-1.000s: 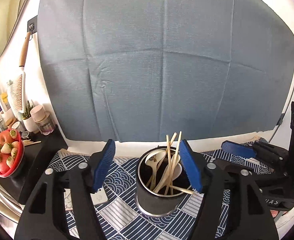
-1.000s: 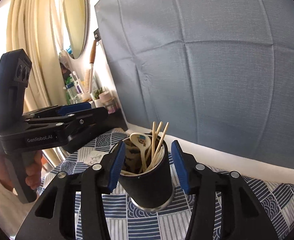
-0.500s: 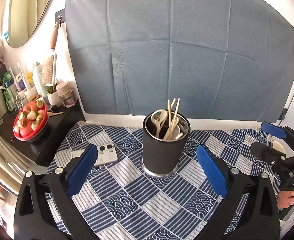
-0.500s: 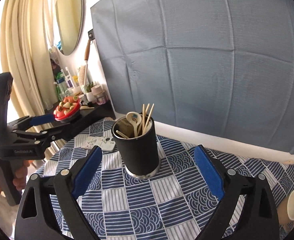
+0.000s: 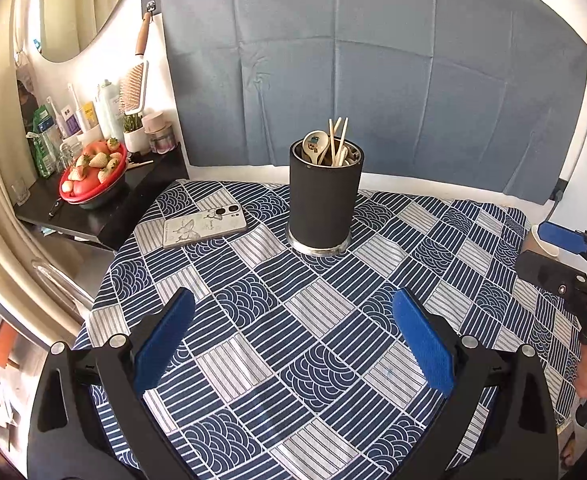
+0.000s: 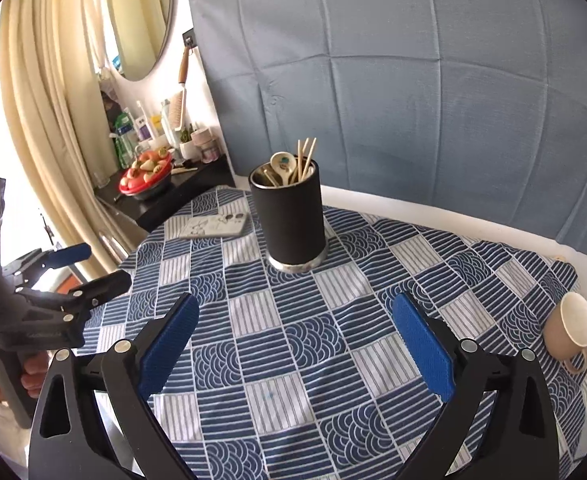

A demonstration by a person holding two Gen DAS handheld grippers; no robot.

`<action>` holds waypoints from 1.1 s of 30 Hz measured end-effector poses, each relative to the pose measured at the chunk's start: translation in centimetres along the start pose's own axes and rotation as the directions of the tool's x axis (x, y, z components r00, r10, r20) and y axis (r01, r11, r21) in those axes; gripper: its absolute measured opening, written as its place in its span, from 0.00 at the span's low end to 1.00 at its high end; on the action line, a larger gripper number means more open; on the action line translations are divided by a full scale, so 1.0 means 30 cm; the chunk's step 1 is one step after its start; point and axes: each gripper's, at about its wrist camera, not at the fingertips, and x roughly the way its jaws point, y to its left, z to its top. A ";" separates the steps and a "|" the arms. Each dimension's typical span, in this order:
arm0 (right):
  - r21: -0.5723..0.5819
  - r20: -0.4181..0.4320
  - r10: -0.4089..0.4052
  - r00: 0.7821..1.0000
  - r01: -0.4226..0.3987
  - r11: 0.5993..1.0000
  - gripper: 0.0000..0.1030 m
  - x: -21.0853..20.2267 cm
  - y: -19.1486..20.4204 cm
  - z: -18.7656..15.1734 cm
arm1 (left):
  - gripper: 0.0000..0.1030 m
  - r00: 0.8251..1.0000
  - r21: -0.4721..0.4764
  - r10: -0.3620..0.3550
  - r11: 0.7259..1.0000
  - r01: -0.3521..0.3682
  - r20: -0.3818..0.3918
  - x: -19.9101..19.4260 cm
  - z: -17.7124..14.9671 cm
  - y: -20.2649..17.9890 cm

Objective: Organize utensils

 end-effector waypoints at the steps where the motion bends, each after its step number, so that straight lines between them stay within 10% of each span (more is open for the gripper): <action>1: -0.002 0.003 -0.010 1.000 0.010 1.000 0.91 -0.018 0.006 -0.015 | 0.94 1.000 0.004 -0.004 1.000 0.004 0.001 -0.020 -0.015 -0.006; 18: -0.028 -0.038 -0.081 0.996 0.080 0.996 0.92 -0.271 0.103 -0.141 | 0.94 0.990 -0.078 0.130 0.989 -0.126 0.052 -0.284 -0.091 -0.038; 33: -0.018 -0.026 -0.097 0.995 0.096 0.995 0.92 -0.304 0.113 -0.151 | 0.94 0.997 -0.109 0.082 0.991 -0.083 -0.015 -0.293 -0.120 -0.051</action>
